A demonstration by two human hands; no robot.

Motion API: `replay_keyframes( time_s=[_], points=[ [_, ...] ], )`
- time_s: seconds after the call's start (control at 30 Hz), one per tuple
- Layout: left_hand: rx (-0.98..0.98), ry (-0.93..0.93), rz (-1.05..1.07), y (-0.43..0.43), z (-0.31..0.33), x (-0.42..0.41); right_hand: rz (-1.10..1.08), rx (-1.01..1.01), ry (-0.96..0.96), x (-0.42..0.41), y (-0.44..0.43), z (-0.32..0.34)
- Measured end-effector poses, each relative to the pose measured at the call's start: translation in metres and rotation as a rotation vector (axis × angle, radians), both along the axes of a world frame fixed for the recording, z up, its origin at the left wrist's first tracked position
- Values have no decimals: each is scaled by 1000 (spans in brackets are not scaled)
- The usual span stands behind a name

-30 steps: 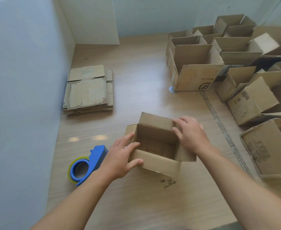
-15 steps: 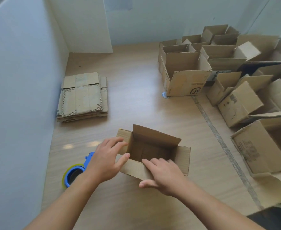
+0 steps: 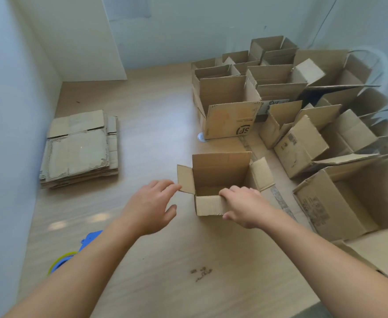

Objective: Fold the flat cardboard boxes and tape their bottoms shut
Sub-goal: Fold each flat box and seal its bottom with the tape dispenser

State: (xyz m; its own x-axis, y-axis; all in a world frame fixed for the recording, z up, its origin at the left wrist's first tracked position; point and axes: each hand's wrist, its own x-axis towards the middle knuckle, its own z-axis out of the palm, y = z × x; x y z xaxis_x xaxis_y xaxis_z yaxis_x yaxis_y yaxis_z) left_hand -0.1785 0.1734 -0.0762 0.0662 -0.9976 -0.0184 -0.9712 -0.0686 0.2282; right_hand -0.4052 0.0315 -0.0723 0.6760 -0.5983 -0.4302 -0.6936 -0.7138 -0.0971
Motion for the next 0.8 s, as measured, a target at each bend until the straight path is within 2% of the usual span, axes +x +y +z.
replay_keyframes(
  time_s=[0.23, 0.33, 0.53, 0.67, 0.8],
  points=[
    [281, -166, 114, -97, 18, -13, -12, -77, -3, -21, -101, 6],
    [375, -115, 185, -129, 20, -18, -15, -99, -20, -25, -137, -5],
    [363, 6, 268, -179, 17, -35, 37, -115, -51, -28, -196, -15],
    [396, 88, 260, -199, 12, -47, 57, -204, -51, -27, -226, -15],
    [431, 106, 239, -204, 7, -55, 37, -186, -120, -23, -241, -21]
  ],
)
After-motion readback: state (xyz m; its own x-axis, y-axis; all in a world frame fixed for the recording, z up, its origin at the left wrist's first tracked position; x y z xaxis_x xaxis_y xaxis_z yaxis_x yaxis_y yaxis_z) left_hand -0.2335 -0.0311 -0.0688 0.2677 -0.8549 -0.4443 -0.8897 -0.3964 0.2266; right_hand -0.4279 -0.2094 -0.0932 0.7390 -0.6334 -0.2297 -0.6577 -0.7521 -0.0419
